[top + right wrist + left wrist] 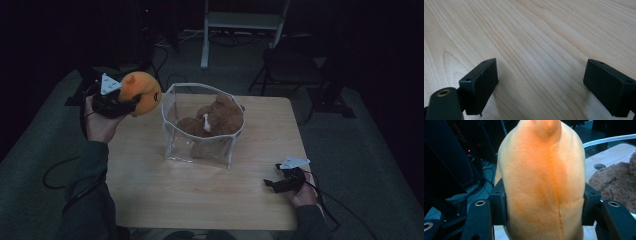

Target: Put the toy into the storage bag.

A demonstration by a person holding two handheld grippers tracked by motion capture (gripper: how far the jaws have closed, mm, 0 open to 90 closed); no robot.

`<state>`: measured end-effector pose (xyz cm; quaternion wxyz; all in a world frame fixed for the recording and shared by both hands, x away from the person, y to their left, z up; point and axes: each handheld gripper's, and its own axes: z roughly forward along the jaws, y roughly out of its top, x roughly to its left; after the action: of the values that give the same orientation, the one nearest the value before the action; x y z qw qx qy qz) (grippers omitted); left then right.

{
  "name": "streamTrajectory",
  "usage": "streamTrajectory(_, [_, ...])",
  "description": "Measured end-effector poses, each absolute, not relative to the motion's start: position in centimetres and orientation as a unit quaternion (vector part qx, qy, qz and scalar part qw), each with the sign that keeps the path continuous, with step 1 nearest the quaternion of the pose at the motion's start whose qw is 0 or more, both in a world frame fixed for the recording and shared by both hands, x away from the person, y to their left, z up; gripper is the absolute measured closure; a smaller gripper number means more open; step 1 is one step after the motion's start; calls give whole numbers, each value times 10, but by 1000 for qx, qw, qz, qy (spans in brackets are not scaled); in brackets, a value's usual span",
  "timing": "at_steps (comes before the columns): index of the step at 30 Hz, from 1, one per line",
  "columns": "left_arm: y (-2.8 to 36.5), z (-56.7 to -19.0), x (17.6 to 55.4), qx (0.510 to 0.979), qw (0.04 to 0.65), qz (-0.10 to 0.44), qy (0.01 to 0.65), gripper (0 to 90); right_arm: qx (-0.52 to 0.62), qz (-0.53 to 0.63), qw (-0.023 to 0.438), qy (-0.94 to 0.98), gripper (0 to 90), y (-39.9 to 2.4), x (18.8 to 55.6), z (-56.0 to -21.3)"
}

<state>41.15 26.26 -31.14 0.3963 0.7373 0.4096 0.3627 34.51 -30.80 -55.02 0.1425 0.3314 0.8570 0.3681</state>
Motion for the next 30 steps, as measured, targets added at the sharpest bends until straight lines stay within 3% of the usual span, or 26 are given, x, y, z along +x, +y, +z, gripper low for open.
streamTrajectory(30, [253,-295,405,737,407,374,389,407,332,368,142,857,116,-308,345,-550])
